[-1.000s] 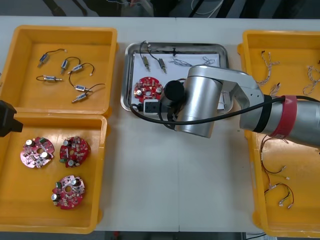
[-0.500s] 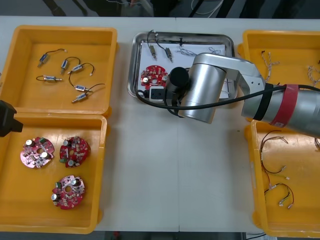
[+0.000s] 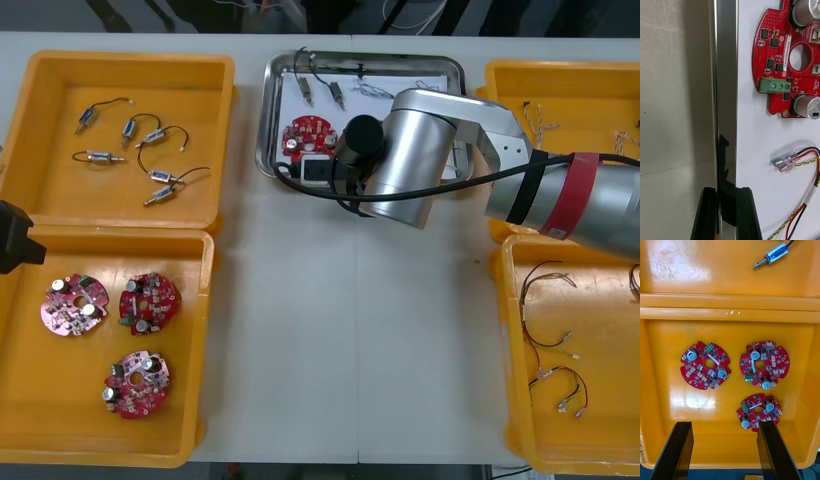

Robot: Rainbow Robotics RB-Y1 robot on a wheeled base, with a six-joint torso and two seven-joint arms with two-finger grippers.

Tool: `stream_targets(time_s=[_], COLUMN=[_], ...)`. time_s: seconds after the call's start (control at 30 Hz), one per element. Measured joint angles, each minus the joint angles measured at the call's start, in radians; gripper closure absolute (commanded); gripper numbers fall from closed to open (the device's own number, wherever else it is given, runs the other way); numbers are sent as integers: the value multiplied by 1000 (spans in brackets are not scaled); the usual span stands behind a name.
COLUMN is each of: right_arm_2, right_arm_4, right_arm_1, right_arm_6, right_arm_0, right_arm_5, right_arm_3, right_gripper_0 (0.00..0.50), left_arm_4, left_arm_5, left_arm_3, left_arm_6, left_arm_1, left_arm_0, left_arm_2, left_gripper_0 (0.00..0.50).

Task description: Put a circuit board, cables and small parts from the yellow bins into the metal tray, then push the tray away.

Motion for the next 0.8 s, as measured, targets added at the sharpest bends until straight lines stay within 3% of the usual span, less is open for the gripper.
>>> stream_targets(time_s=[0.8], right_arm_2=[0], right_arm_4=[0], right_arm_1=[18], right_arm_6=[13], right_arm_0=[-23], right_arm_5=[-73], right_arm_3=[80], right_gripper_0=[500], left_arm_4=[0], left_arm_5=[0], left_arm_3=[0], left_arm_6=[0], left_arm_1=[0], left_arm_0=[0], left_arm_2=[0], left_gripper_0=[0])
